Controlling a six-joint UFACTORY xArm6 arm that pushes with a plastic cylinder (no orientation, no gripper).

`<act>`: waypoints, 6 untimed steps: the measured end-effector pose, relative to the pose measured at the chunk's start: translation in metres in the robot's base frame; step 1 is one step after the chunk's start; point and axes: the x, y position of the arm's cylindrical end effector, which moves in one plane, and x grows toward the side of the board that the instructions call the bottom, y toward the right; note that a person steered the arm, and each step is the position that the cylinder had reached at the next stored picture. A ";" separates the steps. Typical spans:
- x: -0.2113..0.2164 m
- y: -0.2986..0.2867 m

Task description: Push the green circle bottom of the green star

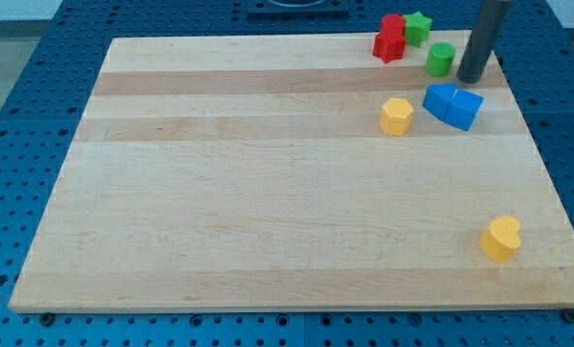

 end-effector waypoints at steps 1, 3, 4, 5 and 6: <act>-0.017 -0.017; -0.046 -0.017; -0.028 -0.029; -0.025 -0.077; -0.020 -0.081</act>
